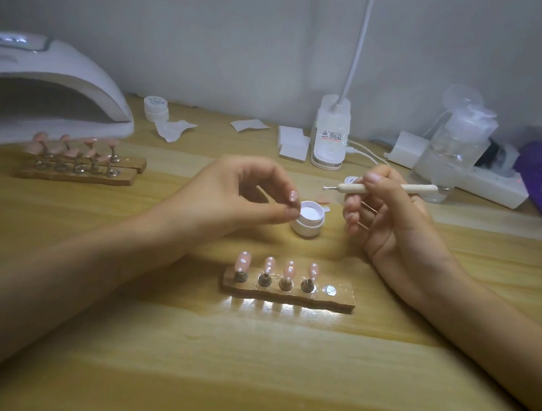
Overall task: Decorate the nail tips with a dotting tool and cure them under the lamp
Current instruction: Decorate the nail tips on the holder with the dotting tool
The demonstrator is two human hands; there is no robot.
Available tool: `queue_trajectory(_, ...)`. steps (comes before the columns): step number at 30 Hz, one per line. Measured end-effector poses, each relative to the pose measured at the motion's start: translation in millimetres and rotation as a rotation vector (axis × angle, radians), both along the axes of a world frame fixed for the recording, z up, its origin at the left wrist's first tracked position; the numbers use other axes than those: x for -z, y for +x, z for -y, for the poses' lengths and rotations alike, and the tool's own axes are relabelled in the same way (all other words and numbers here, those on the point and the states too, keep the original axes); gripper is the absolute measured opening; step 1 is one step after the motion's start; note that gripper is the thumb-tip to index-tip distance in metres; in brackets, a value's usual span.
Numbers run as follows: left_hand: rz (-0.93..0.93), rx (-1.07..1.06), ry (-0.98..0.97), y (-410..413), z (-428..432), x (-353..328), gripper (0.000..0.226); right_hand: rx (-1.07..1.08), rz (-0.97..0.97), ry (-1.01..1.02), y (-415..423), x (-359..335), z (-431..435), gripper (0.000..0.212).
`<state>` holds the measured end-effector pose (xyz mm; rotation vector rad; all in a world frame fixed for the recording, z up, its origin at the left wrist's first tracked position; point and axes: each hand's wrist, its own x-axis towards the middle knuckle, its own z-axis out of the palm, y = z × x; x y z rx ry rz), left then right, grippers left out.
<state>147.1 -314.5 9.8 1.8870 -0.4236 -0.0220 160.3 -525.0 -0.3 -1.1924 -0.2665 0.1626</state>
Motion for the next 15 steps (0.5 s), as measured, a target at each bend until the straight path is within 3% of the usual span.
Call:
queue_trajectory(7, 0.288, 0.103, 0.098, -33.1, 32.1, -29.2, 0.014, -0.004, -0.020, 0.031, 2.9, 1.6, 3.2, 0.013)
queue_trajectory(15, 0.502, -0.006, 0.653, -50.4, 49.6, -14.0, 0.012, -0.001, -0.036, 0.072, 2.4, 0.9, 2.1, 0.012)
